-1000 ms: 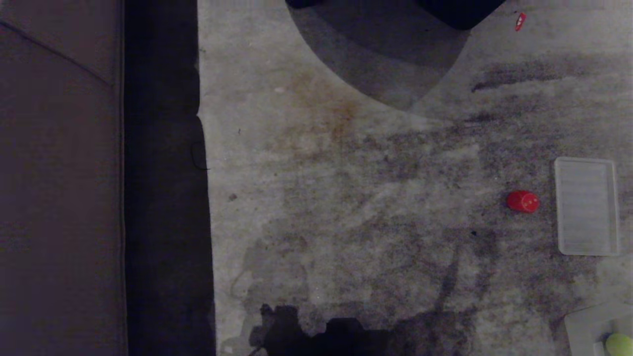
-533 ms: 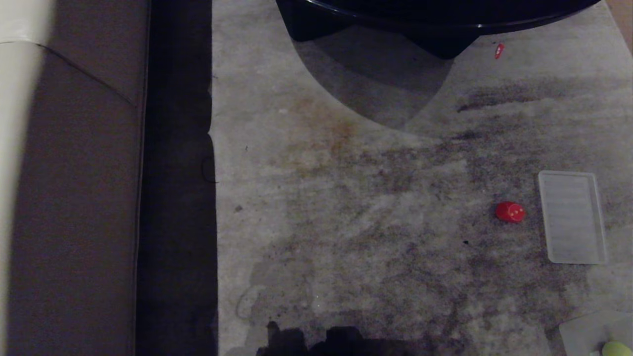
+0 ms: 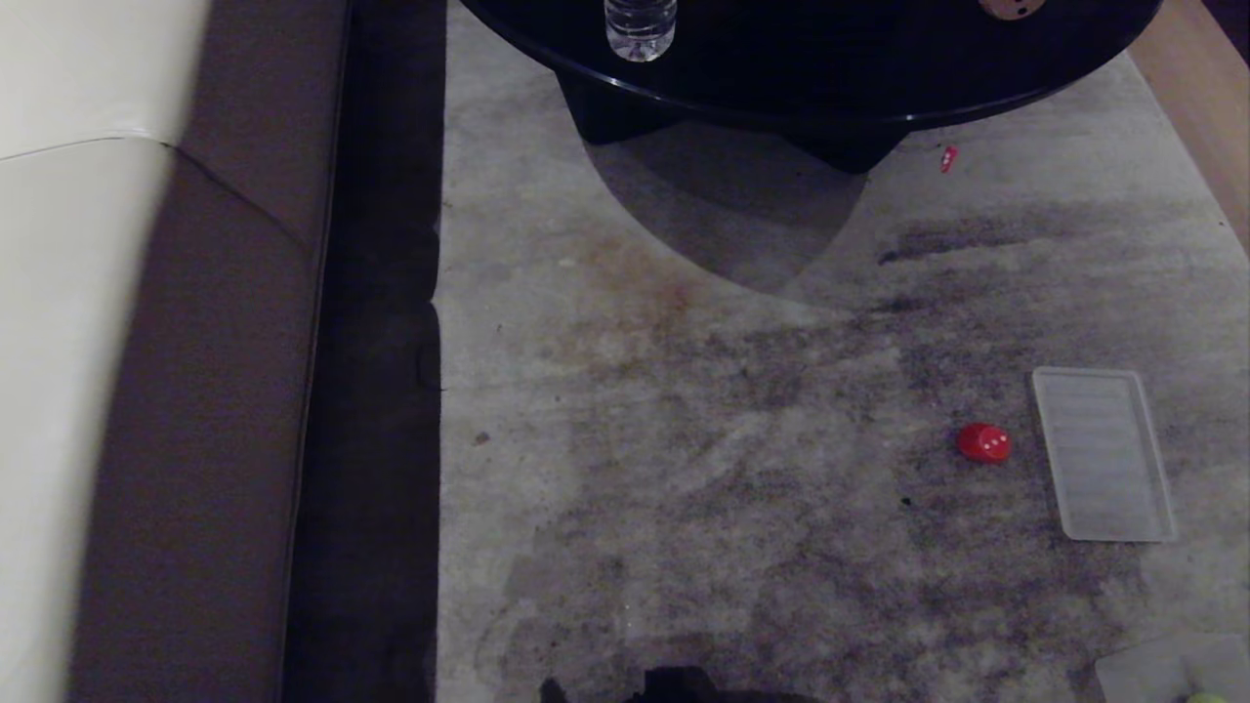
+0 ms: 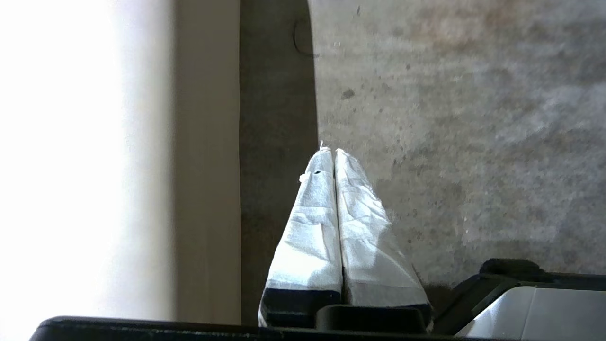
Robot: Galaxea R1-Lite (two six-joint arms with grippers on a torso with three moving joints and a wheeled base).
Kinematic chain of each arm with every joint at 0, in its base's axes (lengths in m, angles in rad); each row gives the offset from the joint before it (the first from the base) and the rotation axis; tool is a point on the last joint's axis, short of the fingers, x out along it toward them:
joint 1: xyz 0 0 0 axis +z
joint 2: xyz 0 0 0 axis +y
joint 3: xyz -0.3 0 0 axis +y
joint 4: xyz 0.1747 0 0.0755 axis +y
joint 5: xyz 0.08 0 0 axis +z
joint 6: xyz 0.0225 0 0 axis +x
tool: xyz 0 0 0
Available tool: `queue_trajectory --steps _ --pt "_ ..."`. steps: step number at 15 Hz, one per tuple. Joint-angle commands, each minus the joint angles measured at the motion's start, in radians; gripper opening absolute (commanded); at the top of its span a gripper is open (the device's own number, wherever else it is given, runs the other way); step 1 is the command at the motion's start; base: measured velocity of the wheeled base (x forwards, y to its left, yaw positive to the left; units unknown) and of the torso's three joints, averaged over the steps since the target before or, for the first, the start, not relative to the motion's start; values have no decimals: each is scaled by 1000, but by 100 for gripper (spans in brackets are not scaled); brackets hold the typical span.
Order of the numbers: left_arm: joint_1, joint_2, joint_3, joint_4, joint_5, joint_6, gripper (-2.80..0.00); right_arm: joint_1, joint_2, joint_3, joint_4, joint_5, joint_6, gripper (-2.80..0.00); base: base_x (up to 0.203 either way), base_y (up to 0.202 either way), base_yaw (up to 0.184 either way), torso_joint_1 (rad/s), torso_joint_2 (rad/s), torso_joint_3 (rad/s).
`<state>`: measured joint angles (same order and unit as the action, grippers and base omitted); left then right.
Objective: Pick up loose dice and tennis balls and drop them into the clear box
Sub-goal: Put the toys in the box
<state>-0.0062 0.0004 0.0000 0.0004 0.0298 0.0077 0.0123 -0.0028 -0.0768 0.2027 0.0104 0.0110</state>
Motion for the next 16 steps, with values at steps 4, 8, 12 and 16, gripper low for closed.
queue_trajectory --steps 4,8,12,16 --pt "0 1 2 0 -1 0 -280 1 3 0 1 0 0 -280 0 0 0 -2 3 201" --pt "0 1 2 0 1 -2 -280 0 3 0 1 0 -2 -280 0 0 0 1 0 204" --pt "0 1 2 0 1 -2 -280 0 3 0 1 0 0 -280 0 0 0 1 2 203" --pt "0 1 2 1 1 0 -280 0 3 0 1 0 1 -280 0 0 0 3 0 202"
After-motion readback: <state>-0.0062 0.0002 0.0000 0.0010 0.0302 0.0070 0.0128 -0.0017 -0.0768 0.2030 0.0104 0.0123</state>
